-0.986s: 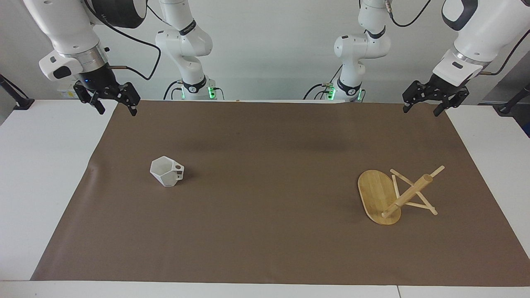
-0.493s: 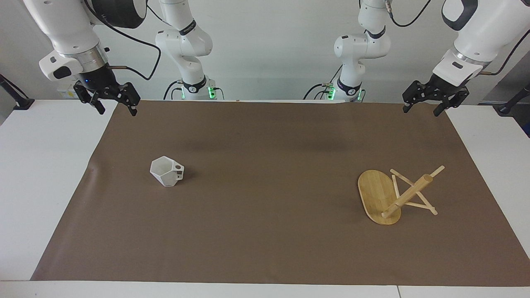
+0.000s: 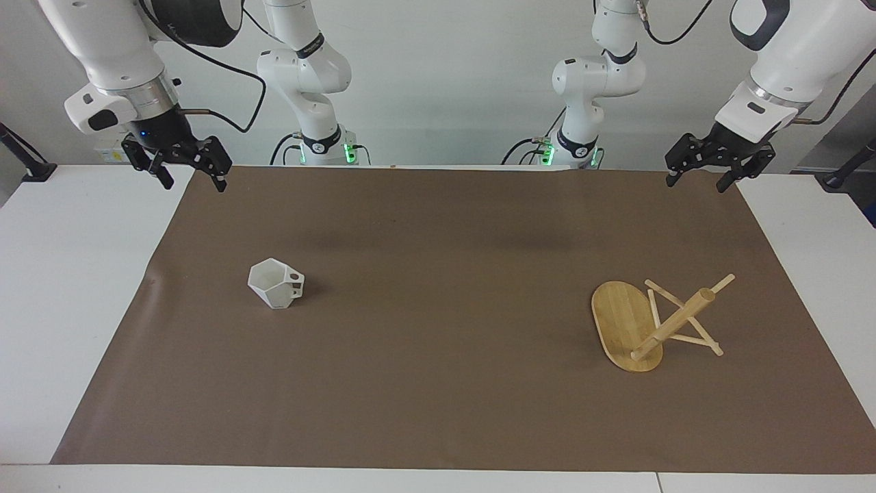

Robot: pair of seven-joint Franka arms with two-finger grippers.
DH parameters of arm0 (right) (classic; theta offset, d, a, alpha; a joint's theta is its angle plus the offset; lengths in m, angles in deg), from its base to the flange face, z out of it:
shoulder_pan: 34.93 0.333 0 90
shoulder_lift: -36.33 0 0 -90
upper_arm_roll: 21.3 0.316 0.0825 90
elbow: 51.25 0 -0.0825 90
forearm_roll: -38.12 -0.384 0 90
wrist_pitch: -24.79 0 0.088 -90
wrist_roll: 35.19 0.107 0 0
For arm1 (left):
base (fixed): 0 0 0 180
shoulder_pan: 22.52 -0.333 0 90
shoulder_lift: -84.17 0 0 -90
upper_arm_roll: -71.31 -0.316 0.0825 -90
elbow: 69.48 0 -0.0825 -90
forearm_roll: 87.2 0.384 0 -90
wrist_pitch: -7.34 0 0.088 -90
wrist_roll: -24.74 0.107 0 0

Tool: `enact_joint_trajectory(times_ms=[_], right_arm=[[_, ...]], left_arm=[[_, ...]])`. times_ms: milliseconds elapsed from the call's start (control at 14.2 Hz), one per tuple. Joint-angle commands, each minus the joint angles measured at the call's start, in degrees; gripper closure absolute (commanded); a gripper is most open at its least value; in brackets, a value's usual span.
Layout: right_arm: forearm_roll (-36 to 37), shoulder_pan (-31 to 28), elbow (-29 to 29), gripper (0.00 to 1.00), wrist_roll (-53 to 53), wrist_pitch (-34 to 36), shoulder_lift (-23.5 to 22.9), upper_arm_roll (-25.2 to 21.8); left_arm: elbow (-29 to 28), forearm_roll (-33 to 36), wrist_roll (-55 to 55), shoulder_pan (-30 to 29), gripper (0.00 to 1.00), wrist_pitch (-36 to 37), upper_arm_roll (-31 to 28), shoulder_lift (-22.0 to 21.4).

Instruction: Hang cup on rack

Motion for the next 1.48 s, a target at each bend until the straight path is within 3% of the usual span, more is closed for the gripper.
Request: enact_joint_trajectory(times_ms=[0, 211, 775, 1409], right_arm=[[-1.07, -0.69, -7.98, 0.00, -1.21, -6.29, 4.08, 0.20], [-1.07, -0.96, -13.71, 0.00, -1.21, -12.28, 5.76, 0.11], [-1.07, -0.96, -21.62, 0.00, -0.86, -25.02, 3.84, 0.11], [-1.07, -0.78, -22.86, 0.00, -1.30, -34.69, -5.83, 0.20]], left_arm=[[-0.64, 1.07, 0.60, -0.66, 0.00, -0.36, 0.52, -0.39], [-0.64, 1.16, 0.60, -0.75, 0.00, -0.36, 0.52, -0.39], [-0.64, 1.16, 0.60, -0.75, 0.00, -0.19, 0.52, -0.39], [-0.64, 1.16, 0.60, -0.75, 0.00, -0.19, 0.52, -0.39]])
